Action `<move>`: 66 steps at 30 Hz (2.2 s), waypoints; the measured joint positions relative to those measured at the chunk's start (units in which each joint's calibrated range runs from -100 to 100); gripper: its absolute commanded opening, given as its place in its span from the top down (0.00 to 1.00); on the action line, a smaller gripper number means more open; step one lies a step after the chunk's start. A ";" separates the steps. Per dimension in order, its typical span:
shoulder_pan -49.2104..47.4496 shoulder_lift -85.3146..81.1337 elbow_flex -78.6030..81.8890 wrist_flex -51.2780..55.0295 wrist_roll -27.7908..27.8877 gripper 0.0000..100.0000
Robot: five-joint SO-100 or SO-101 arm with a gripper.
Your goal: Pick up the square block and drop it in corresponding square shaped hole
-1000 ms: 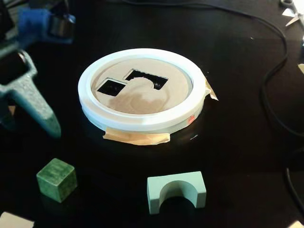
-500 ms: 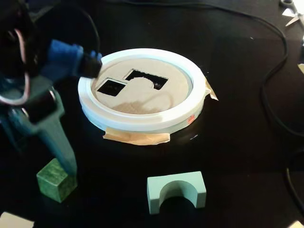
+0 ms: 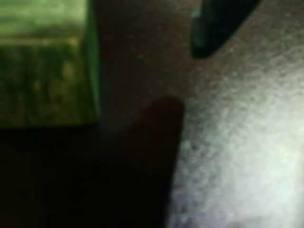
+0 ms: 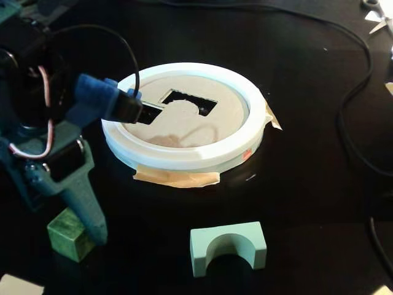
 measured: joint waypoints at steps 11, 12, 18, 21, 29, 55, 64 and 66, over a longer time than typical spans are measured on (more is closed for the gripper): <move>0.00 0.00 0.00 0.00 -0.05 0.58; 0.00 0.00 0.00 0.00 -0.05 0.58; 0.00 0.00 0.00 0.00 -0.05 0.58; 0.00 0.00 0.00 0.00 -0.05 0.58; 0.00 0.00 0.00 0.00 -0.05 0.58; -1.60 -22.38 0.10 9.70 -0.98 0.66; -24.48 -27.37 -7.22 10.96 -9.47 0.66; -29.77 -27.37 -10.25 10.96 -11.92 0.66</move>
